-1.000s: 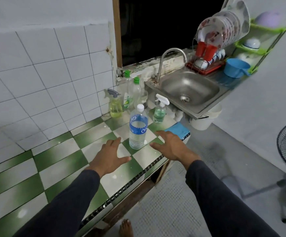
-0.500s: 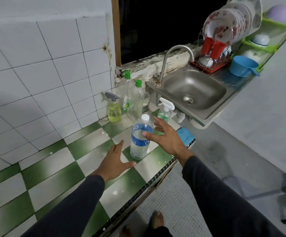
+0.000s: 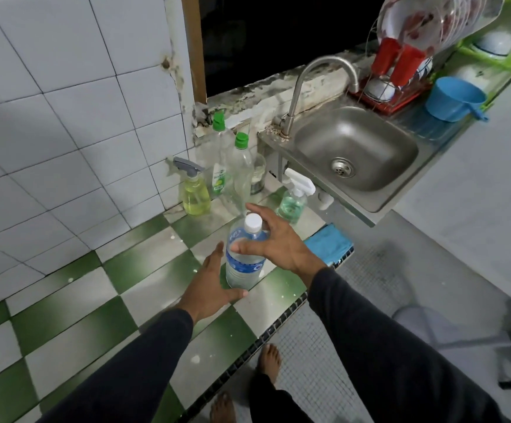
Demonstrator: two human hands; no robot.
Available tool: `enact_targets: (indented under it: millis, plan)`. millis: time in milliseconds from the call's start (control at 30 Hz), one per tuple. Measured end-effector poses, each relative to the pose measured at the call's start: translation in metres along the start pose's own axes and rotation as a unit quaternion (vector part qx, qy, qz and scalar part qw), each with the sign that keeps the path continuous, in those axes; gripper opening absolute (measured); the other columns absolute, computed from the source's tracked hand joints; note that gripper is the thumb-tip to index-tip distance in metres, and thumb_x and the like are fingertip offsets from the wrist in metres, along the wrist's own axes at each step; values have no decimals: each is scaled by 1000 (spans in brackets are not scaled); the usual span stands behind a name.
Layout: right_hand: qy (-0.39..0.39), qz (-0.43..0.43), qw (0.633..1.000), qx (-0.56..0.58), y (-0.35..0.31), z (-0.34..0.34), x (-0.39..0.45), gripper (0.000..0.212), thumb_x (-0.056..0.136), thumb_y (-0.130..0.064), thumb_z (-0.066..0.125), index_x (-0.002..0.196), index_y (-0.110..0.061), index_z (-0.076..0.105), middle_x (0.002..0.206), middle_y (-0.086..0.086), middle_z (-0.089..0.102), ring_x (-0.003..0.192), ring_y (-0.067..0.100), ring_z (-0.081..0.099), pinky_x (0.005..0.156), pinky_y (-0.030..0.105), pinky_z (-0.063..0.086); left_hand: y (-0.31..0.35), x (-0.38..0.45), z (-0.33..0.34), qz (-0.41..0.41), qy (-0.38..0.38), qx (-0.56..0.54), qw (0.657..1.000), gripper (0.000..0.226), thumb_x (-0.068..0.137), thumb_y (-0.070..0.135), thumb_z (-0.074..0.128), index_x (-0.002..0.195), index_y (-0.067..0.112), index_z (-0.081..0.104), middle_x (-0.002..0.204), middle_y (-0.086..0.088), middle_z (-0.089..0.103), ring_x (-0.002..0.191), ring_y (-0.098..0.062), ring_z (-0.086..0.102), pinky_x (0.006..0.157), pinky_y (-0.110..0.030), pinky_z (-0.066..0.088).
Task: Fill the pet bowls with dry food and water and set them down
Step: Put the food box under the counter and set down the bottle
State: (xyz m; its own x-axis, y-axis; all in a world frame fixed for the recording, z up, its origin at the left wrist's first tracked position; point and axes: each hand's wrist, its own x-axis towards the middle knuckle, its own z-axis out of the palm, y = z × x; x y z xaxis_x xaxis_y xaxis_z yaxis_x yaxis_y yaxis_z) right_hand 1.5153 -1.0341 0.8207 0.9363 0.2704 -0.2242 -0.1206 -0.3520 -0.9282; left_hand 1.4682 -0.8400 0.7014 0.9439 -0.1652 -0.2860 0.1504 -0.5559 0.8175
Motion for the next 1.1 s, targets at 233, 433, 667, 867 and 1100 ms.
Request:
enact_targets:
  millis: [233,433,667,867,1100]
  plan:
    - [4,-15,1000,5,8,0,23,59,63,-42,92,114,-40,64,110,-15,69,105,6,67,91,31,56,-5,22,19,17,17,-67,997,103,52,55,97,136,59,37,129,27,61,115,11,60,89,-14,52]
    - [14,-21,1000,9,7,-4,46,52,62,-41,92,105,-31,66,100,-9,72,97,11,69,89,38,59,-7,38,26,14,32,-104,994,102,54,56,97,138,48,40,129,23,64,116,6,61,92,-21,54]
    - [3,-13,1000,3,1,-9,64,48,63,-43,88,104,-30,66,97,-14,72,90,0,67,76,21,50,-2,54,31,6,46,-150,988,109,61,50,97,149,43,34,136,17,63,121,-2,63,92,-30,58]
    - [3,-20,1000,7,3,-10,71,45,66,-39,88,105,-30,66,98,-12,71,91,2,66,74,15,50,-6,64,33,5,35,-144,989,99,60,47,96,143,43,40,136,17,62,123,-6,62,102,-41,56]
    - [12,-20,999,34,5,-12,69,41,70,-22,90,103,-19,67,94,-6,71,82,-4,64,69,9,49,-1,58,32,8,81,-140,987,89,52,51,96,121,70,42,118,38,61,107,12,62,77,-4,50]
